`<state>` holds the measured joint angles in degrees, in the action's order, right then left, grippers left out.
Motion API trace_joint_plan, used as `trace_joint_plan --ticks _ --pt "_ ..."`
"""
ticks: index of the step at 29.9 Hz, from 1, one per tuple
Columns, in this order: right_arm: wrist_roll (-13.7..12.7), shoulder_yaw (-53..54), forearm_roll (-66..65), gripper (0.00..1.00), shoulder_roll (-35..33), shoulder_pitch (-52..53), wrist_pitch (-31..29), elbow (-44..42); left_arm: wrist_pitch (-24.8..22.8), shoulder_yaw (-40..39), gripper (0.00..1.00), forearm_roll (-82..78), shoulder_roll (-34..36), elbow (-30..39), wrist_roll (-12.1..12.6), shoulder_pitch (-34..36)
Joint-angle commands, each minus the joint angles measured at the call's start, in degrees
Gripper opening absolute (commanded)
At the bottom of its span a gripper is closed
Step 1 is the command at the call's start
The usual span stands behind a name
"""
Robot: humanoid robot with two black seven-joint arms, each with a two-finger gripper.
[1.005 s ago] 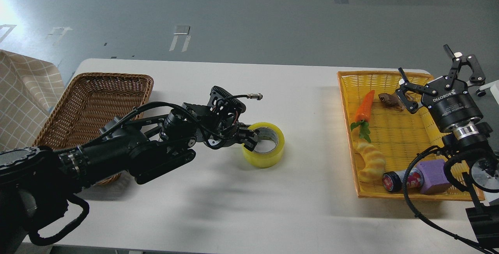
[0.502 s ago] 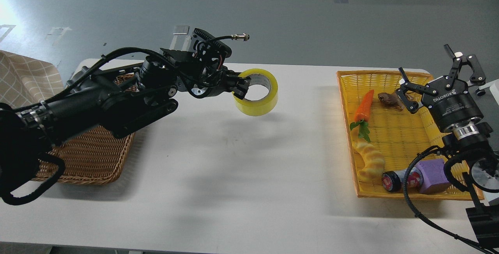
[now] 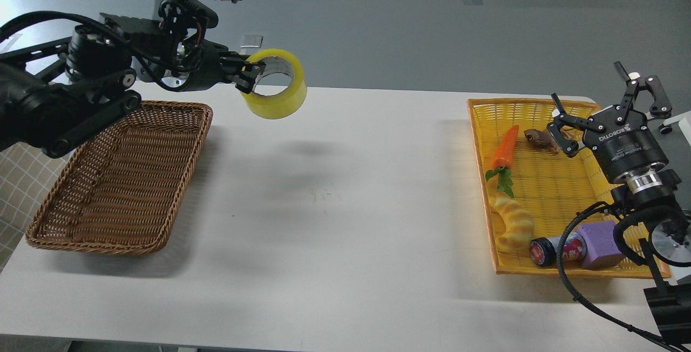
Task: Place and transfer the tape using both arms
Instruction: 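Carry the tape roll with the left gripper and lower it into the wicker basket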
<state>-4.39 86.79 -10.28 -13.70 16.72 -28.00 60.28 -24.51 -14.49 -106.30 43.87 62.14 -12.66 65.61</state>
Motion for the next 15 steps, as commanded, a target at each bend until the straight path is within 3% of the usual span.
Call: trace_joint_plan --ticks 1,6,15 --pt "0.0 0.0 0.0 1.0 0.0 0.0 0.0 -0.1 1.6 1.2 0.0 -0.2 4.8 -0.3 -2.8 -1.1" --pt "0.0 0.0 0.0 1.0 0.3 -0.3 0.0 -0.1 3.1 5.1 0.0 -0.1 11.6 -0.3 -5.3 -1.8" --pt "-0.1 -0.1 0.0 1.0 1.3 -0.3 0.0 -0.2 6.7 7.4 0.0 0.4 14.8 -3.6 -5.8 -7.8"
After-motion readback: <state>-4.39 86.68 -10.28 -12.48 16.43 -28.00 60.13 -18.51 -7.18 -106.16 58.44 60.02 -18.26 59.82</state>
